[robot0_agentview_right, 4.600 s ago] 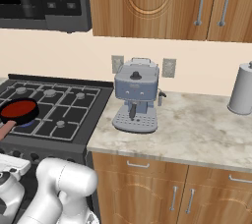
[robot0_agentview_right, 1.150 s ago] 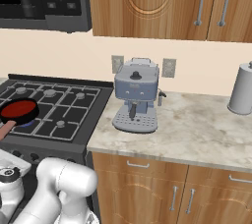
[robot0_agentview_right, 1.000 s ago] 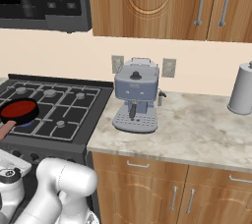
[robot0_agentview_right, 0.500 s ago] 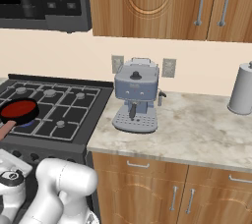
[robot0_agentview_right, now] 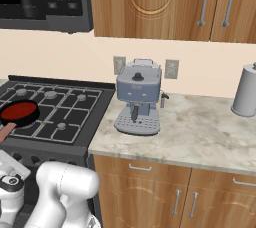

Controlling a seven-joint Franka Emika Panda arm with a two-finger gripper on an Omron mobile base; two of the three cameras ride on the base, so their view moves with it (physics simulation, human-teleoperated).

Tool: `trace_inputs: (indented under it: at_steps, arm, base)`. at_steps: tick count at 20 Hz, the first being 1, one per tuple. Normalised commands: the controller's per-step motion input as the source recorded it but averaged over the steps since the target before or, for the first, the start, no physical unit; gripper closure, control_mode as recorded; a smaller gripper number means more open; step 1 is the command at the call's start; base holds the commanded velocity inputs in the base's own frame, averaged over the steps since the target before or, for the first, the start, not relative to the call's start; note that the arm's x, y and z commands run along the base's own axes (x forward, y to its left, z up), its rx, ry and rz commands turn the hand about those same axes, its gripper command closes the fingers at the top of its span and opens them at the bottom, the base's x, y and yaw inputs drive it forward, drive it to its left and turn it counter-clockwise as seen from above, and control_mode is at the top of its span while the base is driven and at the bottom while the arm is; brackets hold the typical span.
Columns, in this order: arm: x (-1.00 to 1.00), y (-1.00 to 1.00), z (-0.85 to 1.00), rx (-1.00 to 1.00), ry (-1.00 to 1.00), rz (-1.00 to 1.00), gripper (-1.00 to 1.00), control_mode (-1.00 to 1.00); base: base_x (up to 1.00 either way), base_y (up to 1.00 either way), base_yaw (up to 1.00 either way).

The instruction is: Wait until the marinara sauce is simmered to a deep red color and then turn off the stove.

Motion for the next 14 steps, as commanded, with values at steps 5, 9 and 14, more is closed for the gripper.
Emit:
trace_inputs:
  at_steps: [5,9,14]
  arm:
    - [-0.25,0.05,0.0,0.43,0.0,-0.19,1.0,-1.0]
    - [-0.31,0.0,0.0,0.48,0.0,-0.17,1.0,-1.0]
    - [-0.19,0.0,-0.04,0.34,0.0,-0.16,1.0,-1.0]
  base:
    - [0.0,0.0,0.0]
    - [0.0,0.0,0.0]
    - [0.0,0.0,0.0]
